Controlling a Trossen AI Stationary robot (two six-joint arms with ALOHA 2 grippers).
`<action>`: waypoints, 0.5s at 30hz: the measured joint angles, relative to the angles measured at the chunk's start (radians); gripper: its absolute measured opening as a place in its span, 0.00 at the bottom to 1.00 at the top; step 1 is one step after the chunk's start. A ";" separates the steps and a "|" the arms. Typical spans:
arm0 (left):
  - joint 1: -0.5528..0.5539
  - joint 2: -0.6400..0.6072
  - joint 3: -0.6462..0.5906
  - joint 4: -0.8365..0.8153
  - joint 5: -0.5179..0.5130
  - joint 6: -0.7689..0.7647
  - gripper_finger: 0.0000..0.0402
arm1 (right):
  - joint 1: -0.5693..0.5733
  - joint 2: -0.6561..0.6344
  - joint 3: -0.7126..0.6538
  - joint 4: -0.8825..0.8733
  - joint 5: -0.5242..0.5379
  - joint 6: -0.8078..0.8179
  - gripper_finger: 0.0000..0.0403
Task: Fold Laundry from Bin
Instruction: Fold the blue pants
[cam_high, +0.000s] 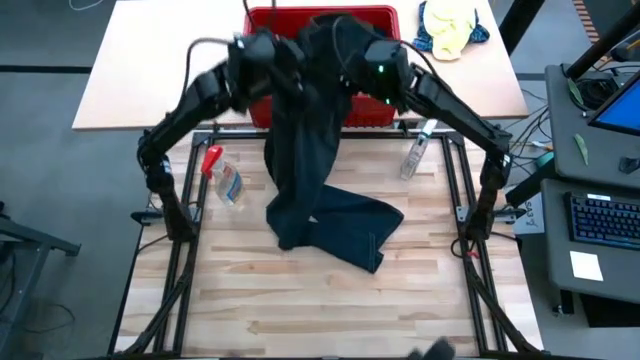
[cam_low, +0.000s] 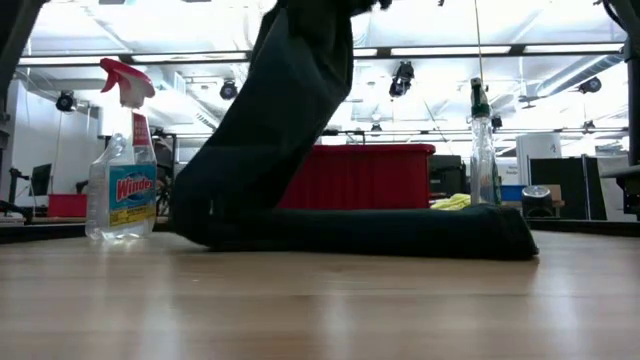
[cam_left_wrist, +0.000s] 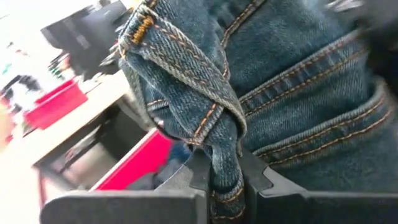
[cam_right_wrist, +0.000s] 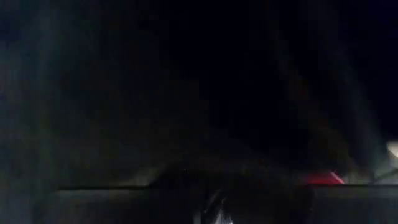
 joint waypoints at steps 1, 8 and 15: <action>0.050 0.005 0.000 0.013 0.024 -0.004 0.03 | -0.028 0.004 -0.007 0.027 0.000 0.007 0.06; 0.343 0.097 0.000 0.168 0.314 -0.122 0.03 | -0.179 0.086 -0.008 0.199 0.002 0.004 0.06; 0.482 0.256 0.000 0.348 0.468 -0.218 0.03 | -0.274 0.214 -0.008 0.351 0.007 -0.059 0.06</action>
